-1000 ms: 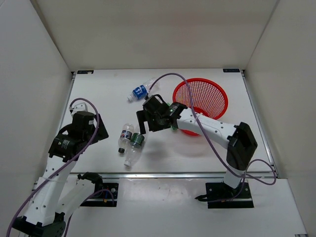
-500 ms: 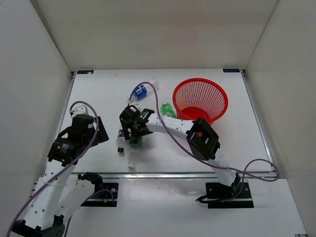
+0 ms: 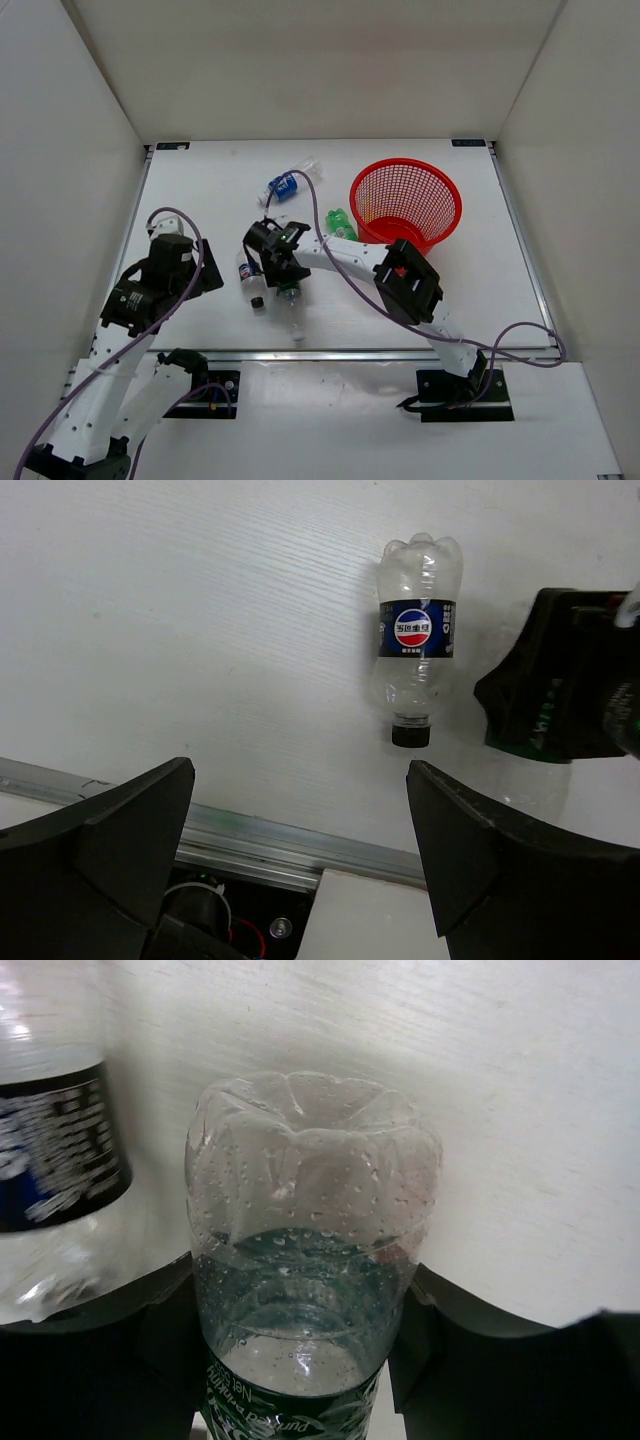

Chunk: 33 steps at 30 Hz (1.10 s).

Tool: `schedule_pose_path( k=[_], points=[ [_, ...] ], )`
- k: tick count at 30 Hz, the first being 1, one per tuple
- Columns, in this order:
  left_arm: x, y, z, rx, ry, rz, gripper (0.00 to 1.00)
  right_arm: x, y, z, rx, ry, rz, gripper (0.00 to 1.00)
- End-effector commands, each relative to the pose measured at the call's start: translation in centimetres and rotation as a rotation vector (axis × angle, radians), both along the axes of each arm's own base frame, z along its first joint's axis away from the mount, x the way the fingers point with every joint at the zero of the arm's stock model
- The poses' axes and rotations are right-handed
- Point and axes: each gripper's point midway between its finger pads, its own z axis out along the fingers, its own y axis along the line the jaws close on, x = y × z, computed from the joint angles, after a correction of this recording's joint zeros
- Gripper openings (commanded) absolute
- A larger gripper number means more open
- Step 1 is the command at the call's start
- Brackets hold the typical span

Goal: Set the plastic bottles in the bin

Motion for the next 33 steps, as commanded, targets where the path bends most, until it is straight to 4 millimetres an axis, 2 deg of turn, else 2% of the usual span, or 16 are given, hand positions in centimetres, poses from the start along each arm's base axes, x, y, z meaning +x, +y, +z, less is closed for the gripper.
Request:
schedule_pose_path(
  k=[1,3,5,7,8,9,12,16,18,20,21,25,26,31,32,33],
  points=[
    [0.9,-1.2,-0.3,-0.030,-0.009,-0.037,0.99,2.3,0.4,11.2,0.188,-0.136,-0.003,0.16],
    [1.2,-1.4,-0.6,-0.034,-0.004,-0.040,0.98,3.0,-0.3,15.3,0.259,-0.175,0.025,0.11],
    [1.7,-1.8,-1.1,-0.045,-0.001,-0.051,0.99,4.2,-2.0,21.1,0.373,-0.236,0.029,0.09],
    [2.0,-2.5,-2.3,-0.056,0.025,-0.069,0.98,5.4,-3.8,25.1,0.446,-0.292,0.037,0.08],
    [2.1,-2.8,-2.6,-0.070,0.025,-0.070,0.98,6.1,-5.5,27.6,0.485,-0.332,0.010,0.08],
    [2.3,-3.1,-3.0,-0.077,0.035,-0.077,0.98,6.7,-6.5,28.6,0.486,-0.365,0.009,0.08],
    [3.0,-3.7,-4.3,-0.096,0.043,-0.071,0.98,10.4,-13.9,31.8,0.485,-0.473,-0.104,0.08],
    [3.7,-4.8,-6.0,-0.123,0.080,-0.096,0.99,13.7,-20.5,32.7,0.520,-0.533,-0.215,0.05],
    [4.1,-5.8,-6.4,-0.129,0.086,-0.127,0.99,14.9,-24.2,31.8,0.451,-0.573,-0.304,0.07],
    [4.1,-6.1,-7.0,-0.110,0.110,-0.130,0.99,15.8,-26.0,31.1,0.381,-0.613,-0.314,0.11],
    [4.4,-6.1,-7.0,-0.103,0.109,-0.131,0.99,16.0,-27.3,29.9,0.326,-0.601,-0.343,0.17],
    [5.0,-6.1,-7.7,-0.101,0.119,-0.129,0.98,16.8,-30.0,28.1,0.291,-0.576,-0.410,0.46],
    [5.2,-6.2,-7.7,-0.104,0.115,-0.126,0.98,16.6,-30.3,27.8,0.270,-0.584,-0.406,0.58],
    [5.6,-6.8,-8.8,-0.120,0.136,-0.136,0.98,15.4,-30.6,30.6,0.213,-0.675,-0.376,0.97],
    [5.5,-7.0,-9.0,-0.113,0.146,-0.146,0.99,15.1,-31.0,31.7,0.199,-0.688,-0.385,0.99],
    [5.7,-7.1,-9.1,-0.112,0.152,-0.146,0.98,14.7,-30.8,31.6,0.187,-0.672,-0.371,0.99]
  ],
)
